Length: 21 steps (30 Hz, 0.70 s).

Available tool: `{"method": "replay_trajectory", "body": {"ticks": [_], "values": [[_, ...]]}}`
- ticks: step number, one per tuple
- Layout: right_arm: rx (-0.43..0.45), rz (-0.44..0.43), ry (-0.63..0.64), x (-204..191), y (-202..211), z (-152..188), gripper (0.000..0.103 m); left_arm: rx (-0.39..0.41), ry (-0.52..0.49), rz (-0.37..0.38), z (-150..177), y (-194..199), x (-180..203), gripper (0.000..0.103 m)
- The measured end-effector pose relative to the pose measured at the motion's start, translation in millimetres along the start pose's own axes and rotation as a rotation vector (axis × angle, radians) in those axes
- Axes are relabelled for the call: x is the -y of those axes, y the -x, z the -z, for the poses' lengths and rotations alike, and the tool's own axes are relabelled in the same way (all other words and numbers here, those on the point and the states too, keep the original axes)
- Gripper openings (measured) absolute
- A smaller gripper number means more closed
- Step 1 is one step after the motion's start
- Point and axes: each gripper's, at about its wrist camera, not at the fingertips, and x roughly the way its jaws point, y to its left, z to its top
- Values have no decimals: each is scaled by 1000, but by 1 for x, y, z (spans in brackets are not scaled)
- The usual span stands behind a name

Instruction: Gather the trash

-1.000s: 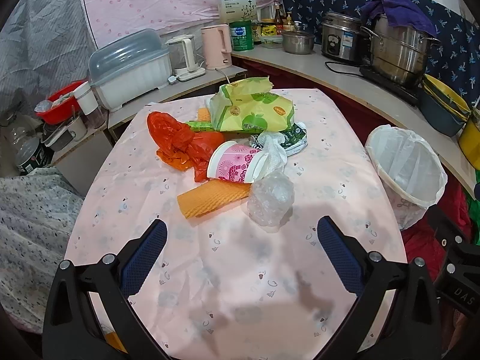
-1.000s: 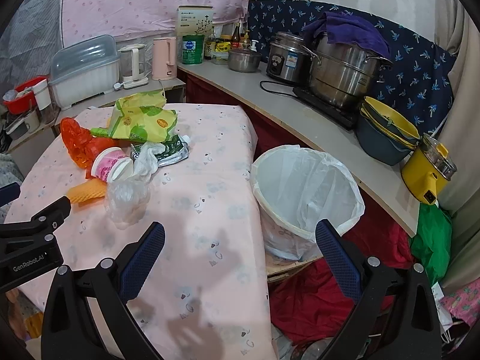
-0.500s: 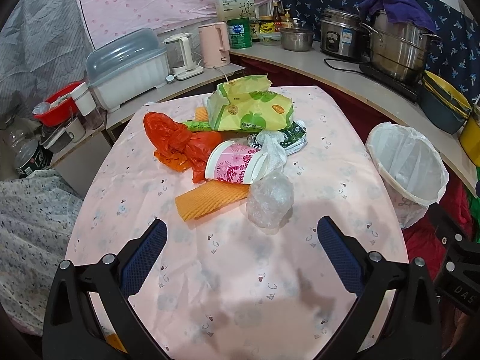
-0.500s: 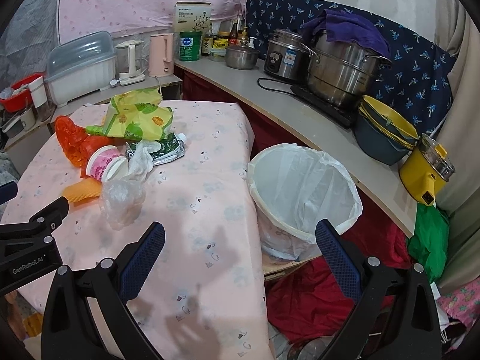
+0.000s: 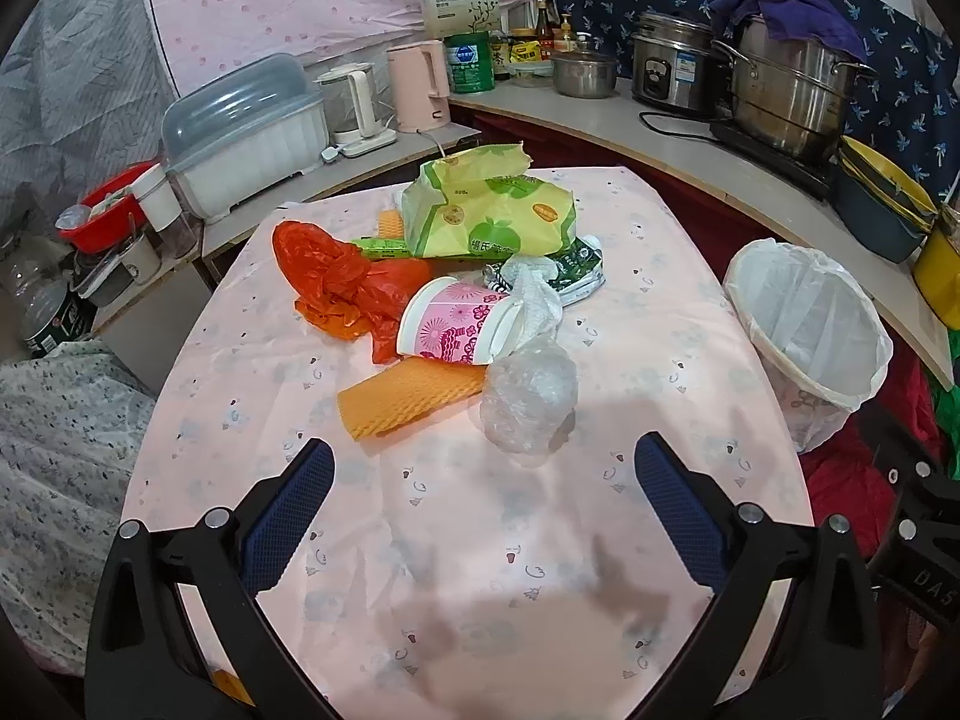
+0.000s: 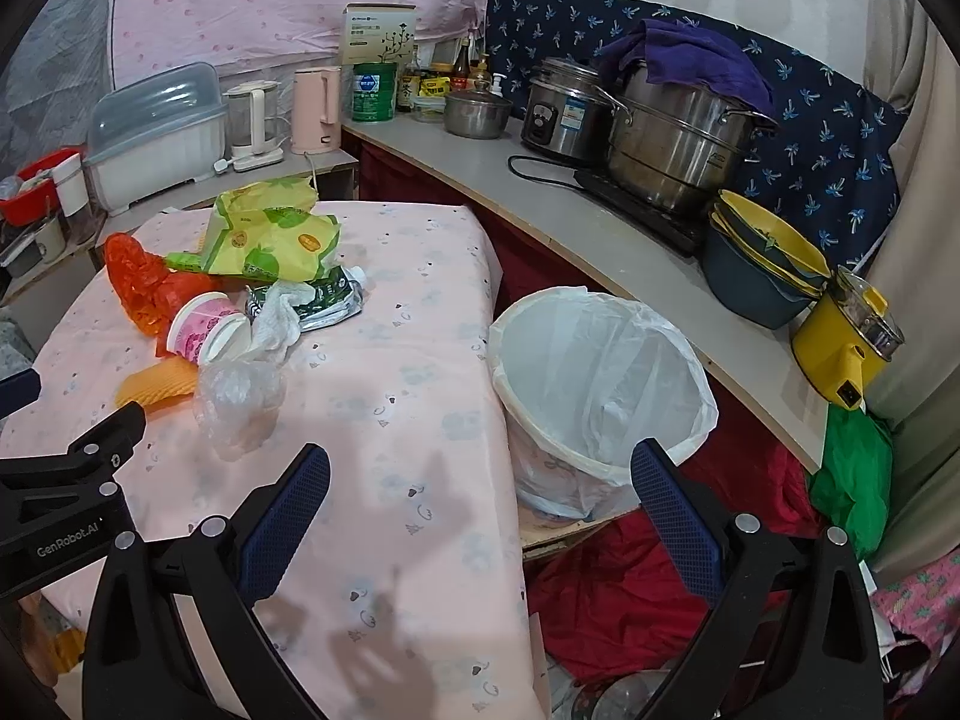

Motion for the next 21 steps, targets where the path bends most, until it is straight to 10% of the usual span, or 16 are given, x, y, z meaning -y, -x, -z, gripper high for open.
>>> {"method": "replay_trajectory", "body": {"ticks": [21], "values": [[-6,12,-17,4,-2,2,96,6,-17,8,1,-1,7,96]]}}
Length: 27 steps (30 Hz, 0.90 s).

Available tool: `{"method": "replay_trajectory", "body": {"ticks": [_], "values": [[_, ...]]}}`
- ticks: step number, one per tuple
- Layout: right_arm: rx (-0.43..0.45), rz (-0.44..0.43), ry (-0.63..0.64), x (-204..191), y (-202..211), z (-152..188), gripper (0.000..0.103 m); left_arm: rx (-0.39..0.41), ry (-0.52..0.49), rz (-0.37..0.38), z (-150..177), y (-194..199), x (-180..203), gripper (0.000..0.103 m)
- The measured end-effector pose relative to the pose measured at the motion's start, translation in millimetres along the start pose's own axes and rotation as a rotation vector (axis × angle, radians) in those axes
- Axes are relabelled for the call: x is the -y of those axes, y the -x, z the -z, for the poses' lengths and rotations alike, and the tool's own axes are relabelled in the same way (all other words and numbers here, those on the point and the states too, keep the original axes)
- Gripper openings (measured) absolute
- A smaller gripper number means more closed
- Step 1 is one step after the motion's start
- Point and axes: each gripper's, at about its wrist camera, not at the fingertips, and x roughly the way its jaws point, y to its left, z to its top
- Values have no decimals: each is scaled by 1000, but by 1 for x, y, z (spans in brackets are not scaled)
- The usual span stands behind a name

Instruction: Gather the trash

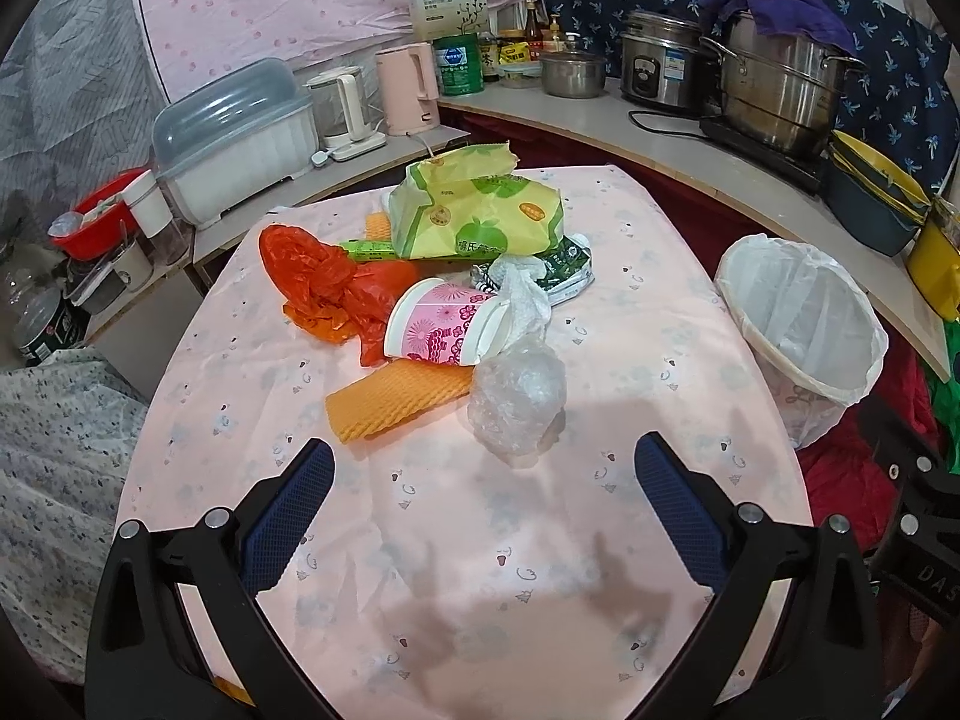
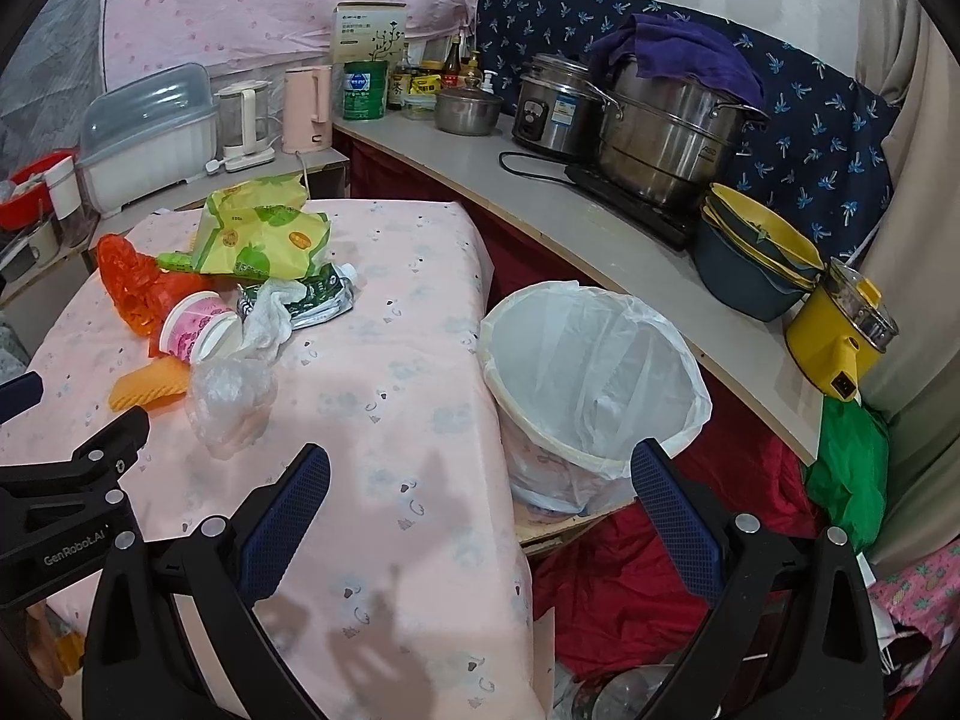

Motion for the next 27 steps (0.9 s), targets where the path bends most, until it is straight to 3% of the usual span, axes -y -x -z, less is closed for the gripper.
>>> {"method": "replay_trajectory", "body": {"ticks": [27], "values": [[-9,-10,1,-6,-17,-11,96,8,2,13,-4,-9,-3,96]]}}
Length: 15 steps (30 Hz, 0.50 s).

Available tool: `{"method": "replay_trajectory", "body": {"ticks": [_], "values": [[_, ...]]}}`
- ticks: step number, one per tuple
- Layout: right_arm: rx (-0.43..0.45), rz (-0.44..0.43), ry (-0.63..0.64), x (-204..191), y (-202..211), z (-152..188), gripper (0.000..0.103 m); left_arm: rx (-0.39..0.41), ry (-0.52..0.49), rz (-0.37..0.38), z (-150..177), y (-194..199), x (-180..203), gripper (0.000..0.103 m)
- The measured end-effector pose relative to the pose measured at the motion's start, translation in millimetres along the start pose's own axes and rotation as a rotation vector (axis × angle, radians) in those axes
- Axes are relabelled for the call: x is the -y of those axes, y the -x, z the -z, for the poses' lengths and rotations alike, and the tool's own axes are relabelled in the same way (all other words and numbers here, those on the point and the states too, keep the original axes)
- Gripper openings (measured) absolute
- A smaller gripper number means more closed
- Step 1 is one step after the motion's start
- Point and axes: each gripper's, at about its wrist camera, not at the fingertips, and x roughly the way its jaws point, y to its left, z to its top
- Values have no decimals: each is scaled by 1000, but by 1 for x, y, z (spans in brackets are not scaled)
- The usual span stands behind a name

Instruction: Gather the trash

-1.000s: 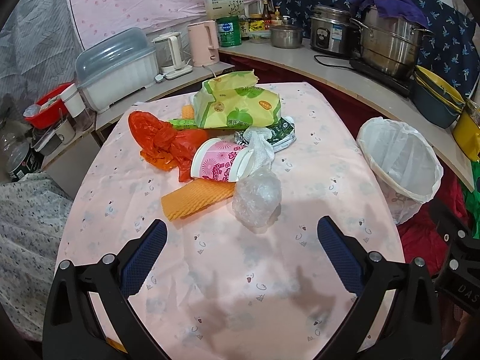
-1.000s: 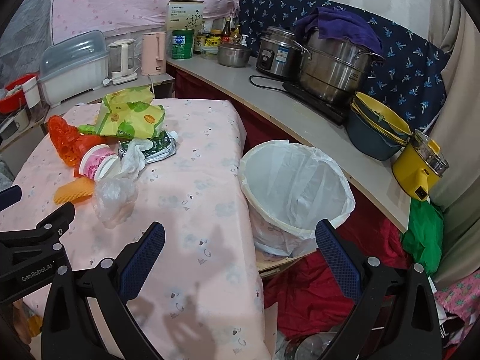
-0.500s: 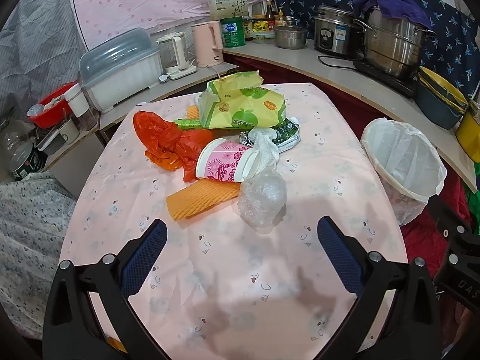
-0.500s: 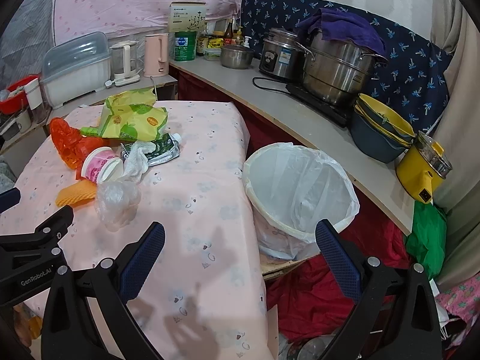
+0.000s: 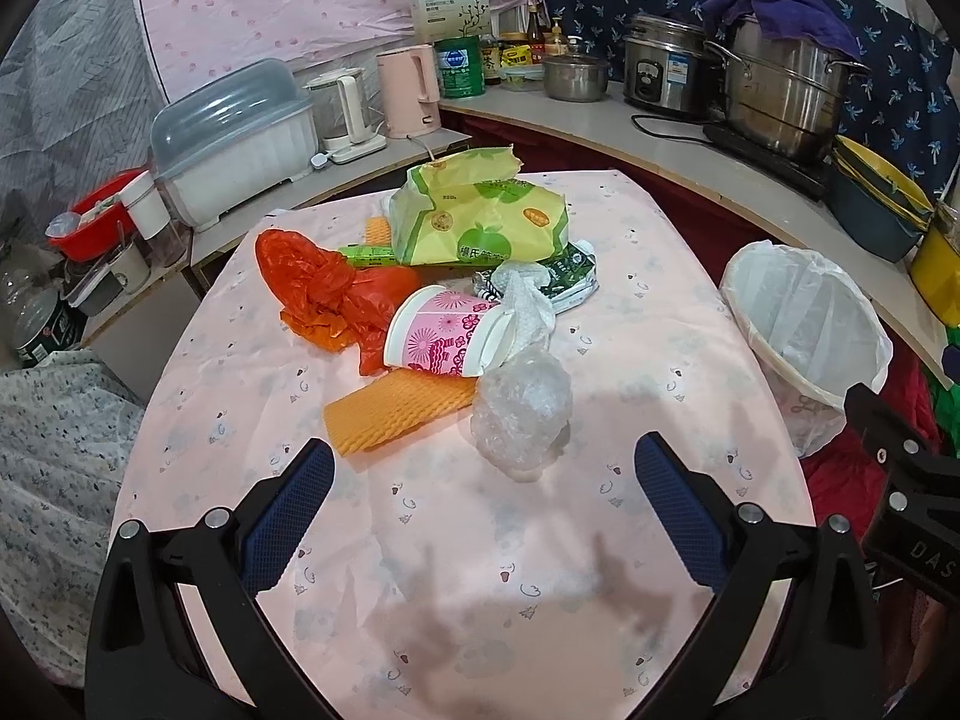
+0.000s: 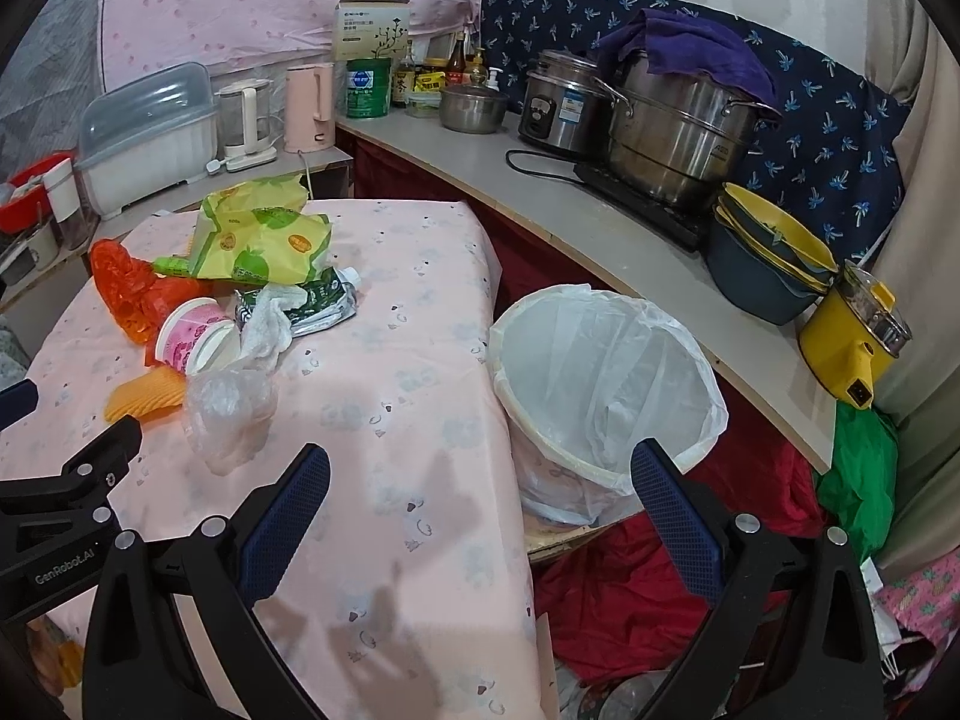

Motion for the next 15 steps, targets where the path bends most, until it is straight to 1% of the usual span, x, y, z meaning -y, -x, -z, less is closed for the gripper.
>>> {"method": "replay_trajectory", "body": {"ticks": [8,15], "values": [[-12,14,-12,8,-9,-3,96,0,-15,55,-9,-9,14,96],[-31,21,-22,16,-20,-3,96,-11,-25,68,-12,-16,20,96]]}}
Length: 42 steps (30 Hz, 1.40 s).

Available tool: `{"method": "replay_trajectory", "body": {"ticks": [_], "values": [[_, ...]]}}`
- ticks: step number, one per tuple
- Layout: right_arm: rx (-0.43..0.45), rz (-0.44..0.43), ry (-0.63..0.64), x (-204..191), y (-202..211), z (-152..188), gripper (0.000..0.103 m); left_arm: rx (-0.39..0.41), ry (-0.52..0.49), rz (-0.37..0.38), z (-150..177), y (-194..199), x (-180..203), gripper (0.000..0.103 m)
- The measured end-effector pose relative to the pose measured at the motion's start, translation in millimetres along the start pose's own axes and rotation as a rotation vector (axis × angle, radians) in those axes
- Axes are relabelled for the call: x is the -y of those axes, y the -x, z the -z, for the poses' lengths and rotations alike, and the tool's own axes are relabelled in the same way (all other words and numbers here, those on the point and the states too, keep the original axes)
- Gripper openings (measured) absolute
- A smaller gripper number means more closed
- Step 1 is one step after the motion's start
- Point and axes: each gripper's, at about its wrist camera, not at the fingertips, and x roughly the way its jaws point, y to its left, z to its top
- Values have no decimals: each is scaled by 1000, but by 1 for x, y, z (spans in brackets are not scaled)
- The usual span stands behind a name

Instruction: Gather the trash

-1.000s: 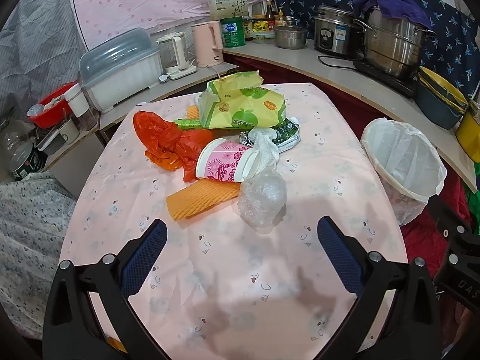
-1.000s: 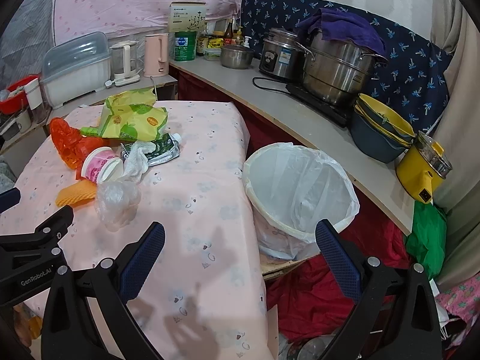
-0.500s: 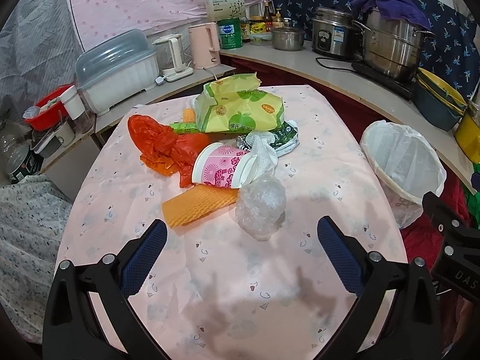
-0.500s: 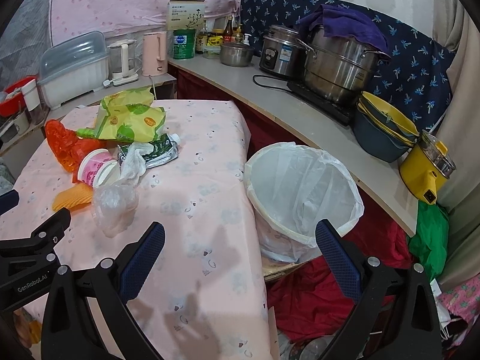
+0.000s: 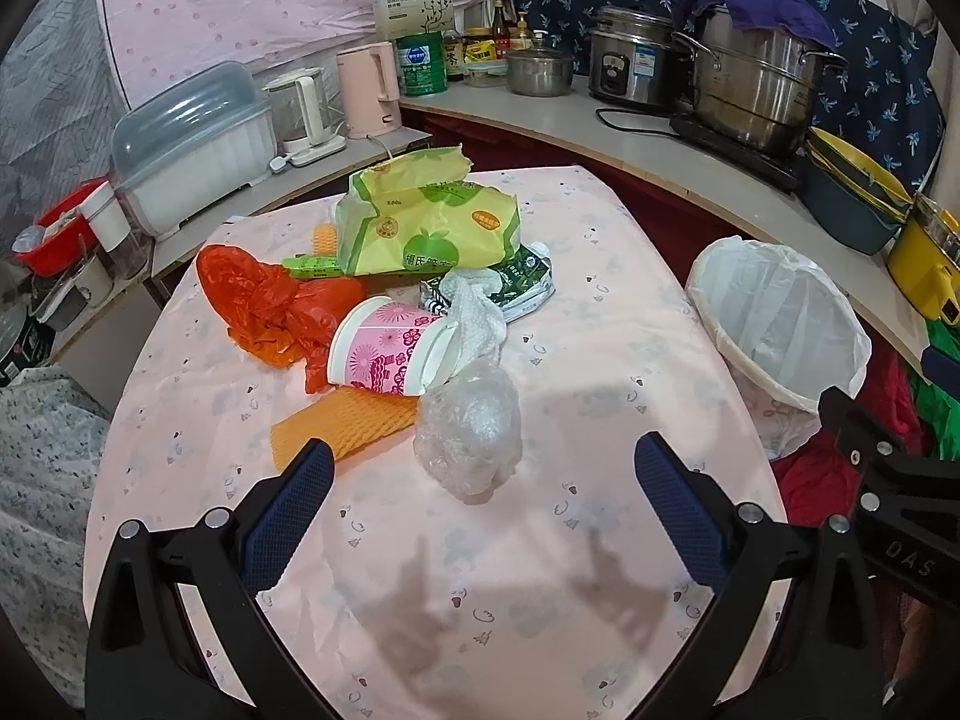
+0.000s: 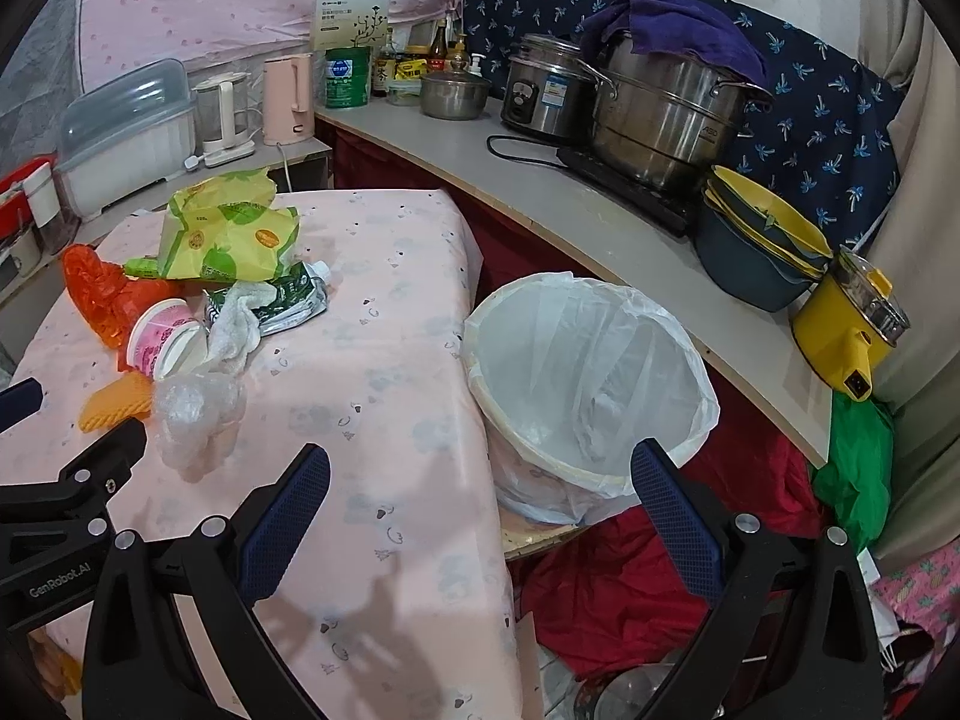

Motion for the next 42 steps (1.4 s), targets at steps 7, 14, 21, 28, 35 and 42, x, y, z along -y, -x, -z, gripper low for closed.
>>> {"method": "replay_trajectory", "body": {"ticks": [7,14,21,28,35,42], "values": [[-10,4,-4,0,-9,-1,96,-7,3,21,0,-7,-1,96],[-25,-48,-6,-23,-28,-5,96,-23,54,19,5,-24,-42,96],[-46,-200,35,-85,-53,-15,95,-60,125,-12,20,-49,-103,96],[-86,-319,88,-144,-73,-19,84,-108,150,8,28,-77,-129,96],[-164,-370,83,-160,-100,-17,53,-114,126,13,23,-105,-133,96],[-183,-420,70,-151,-102,-11,18,-148,90,69,21,-131,-123,78]]}}
